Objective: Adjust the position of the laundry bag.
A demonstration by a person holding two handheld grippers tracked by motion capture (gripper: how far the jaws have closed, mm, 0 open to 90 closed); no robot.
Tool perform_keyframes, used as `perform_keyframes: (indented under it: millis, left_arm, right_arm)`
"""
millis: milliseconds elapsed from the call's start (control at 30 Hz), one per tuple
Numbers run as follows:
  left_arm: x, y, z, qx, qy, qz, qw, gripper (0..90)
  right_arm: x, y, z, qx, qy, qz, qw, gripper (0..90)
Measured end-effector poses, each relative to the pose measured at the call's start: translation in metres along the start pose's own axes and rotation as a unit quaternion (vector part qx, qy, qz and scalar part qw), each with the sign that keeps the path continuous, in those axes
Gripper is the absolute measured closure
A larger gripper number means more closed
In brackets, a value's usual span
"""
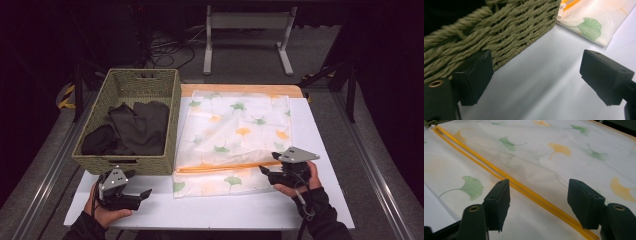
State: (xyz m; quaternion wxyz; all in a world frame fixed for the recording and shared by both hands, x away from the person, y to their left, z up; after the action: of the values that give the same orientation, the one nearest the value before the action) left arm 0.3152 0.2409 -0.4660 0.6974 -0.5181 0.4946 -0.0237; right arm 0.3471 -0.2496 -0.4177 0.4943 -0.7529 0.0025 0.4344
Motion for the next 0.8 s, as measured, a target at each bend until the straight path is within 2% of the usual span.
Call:
perform_keyframes:
  millis: [133, 233, 267, 300, 333, 367, 433, 467, 600, 667, 733, 800]
  left_arm:
    - [0.000, 0.002, 0.002, 0.004, 0.000, 0.007, 1.0000, 11.6]
    - [-0.001, 0.003, 0.002, 0.002, 0.000, 0.007, 1.0000, 11.5]
    - [-0.001, 0.004, 0.002, 0.000, 0.000, 0.007, 1.0000, 11.5]
    - [-0.003, 0.006, 0.002, -0.003, 0.002, 0.006, 1.0000, 11.6]
    - [-0.003, 0.006, 0.002, -0.003, 0.002, 0.006, 1.0000, 11.7]
    - [-0.004, 0.007, 0.002, 0.000, 0.004, 0.006, 1.0000, 11.7]
    - [-0.005, 0.009, 0.001, -0.001, 0.004, 0.007, 1.0000, 11.8]
    - [-0.005, 0.009, 0.002, 0.001, 0.006, 0.007, 1.0000, 11.8]
    - [-0.006, 0.010, 0.001, -0.002, 0.003, 0.008, 1.0000, 11.7]
    - [-0.006, 0.011, 0.000, -0.002, 0.005, 0.009, 0.9999, 11.8]
    - [-0.006, 0.011, 0.000, -0.002, 0.005, 0.009, 0.9999, 11.8]
    - [-0.005, 0.010, 0.000, -0.003, 0.004, 0.009, 1.0000, 11.8]
  right_arm:
    - [0.027, -0.020, 0.019, -0.034, -0.032, 0.005, 0.9989, 36.1]
    - [0.044, -0.030, 0.031, -0.059, -0.046, 0.020, 0.9970, 39.4]
    - [0.044, -0.030, 0.031, -0.059, -0.046, 0.020, 0.9970, 39.4]
    - [0.057, -0.035, 0.037, -0.074, -0.058, 0.034, 0.9950, 45.8]
    - [0.062, -0.036, 0.037, -0.080, -0.060, 0.039, 0.9942, 49.8]
    - [0.062, -0.036, 0.037, -0.080, -0.060, 0.039, 0.9942, 49.8]
    - [0.070, -0.037, 0.036, -0.084, -0.061, 0.050, 0.9934, 58.3]
    - [0.074, -0.038, 0.034, -0.081, -0.067, 0.052, 0.9931, 59.4]
    - [0.089, -0.037, 0.027, -0.068, -0.065, 0.074, 0.9928, 59.2]
    - [0.094, -0.035, 0.020, -0.043, -0.073, 0.071, 0.9939, 58.2]
    - [0.095, -0.034, 0.017, -0.039, -0.072, 0.072, 0.9940, 56.9]
    - [0.098, -0.033, 0.010, -0.011, -0.079, 0.065, 0.9947, 56.9]
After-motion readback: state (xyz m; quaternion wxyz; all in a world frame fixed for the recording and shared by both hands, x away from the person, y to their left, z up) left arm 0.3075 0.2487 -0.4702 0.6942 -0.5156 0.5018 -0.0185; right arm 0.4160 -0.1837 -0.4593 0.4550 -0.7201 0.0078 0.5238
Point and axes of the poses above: each handheld gripper's, and its own axes: x roughly forward along the jaws, y roughly out of its underside, z roughly to its left, the point moved 1 cm from there along x, roughly forward along the jaws, and after that the axes turned 4 degrees about z, right-handed, at the moved point
